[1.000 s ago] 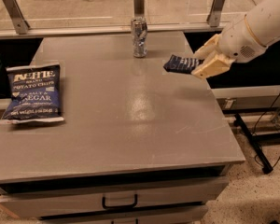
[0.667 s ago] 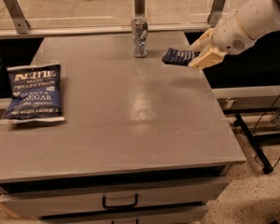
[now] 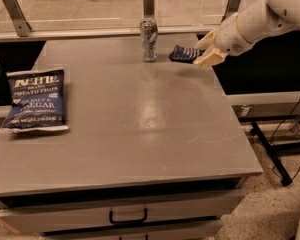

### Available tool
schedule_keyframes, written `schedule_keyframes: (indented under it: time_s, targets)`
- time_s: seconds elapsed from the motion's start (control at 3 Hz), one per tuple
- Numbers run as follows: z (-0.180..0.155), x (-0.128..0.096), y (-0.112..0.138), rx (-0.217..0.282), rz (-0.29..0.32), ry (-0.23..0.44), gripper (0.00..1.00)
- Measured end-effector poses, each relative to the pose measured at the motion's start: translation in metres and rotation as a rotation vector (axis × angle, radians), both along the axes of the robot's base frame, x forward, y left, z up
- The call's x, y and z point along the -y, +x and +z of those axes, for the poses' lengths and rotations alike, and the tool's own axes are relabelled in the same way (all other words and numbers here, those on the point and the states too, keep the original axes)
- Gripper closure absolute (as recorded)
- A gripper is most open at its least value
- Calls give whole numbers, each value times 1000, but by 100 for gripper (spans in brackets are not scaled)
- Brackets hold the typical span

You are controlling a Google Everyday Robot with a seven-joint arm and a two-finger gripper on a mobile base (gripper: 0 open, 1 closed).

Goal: Move rxbar blueberry near redbull can

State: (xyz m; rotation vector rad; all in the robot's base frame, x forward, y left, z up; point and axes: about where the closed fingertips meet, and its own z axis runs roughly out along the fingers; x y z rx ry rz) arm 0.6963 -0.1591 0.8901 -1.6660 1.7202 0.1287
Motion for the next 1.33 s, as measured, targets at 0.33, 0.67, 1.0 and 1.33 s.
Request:
schedule_keyframes:
  time_s: [0.33,0.67,1.0,1.33]
  targets:
    - [-12,-11,24,24,-31,24,82]
    - [-26,-26,35,17,-33,38,58]
    - [-34,-31,42,16,-46,44,36]
    - [-37,-35,46,20,-57,53,12]
